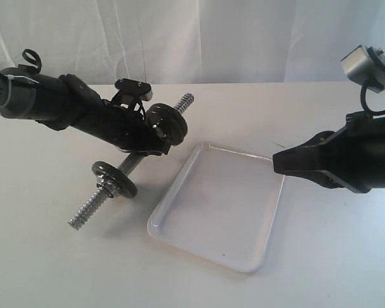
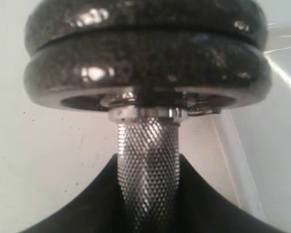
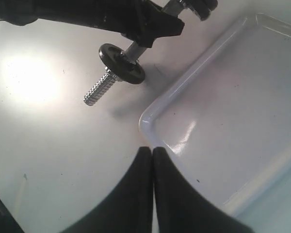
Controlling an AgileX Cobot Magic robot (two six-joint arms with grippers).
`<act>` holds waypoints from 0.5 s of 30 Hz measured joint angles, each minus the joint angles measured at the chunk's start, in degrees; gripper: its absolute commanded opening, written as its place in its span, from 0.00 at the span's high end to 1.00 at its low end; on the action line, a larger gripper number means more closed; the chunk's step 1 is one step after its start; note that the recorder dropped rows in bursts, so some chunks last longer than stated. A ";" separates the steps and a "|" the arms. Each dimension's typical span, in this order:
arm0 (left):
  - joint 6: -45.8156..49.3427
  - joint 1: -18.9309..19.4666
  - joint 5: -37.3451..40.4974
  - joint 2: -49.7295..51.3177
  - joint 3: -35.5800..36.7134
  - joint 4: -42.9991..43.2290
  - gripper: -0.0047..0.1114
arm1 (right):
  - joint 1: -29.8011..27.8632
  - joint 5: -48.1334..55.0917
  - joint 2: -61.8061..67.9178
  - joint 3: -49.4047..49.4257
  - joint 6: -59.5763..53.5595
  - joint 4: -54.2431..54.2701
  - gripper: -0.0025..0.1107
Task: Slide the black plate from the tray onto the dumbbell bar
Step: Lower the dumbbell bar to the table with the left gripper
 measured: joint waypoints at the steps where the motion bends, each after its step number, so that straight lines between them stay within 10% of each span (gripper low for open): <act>1: -0.17 0.00 0.01 0.09 0.00 0.00 0.96 | 0.00 0.00 0.00 0.00 0.00 0.00 0.98; 15: -0.69 0.00 0.12 0.47 0.00 0.00 0.96 | 0.00 0.11 0.00 0.00 0.00 0.00 0.98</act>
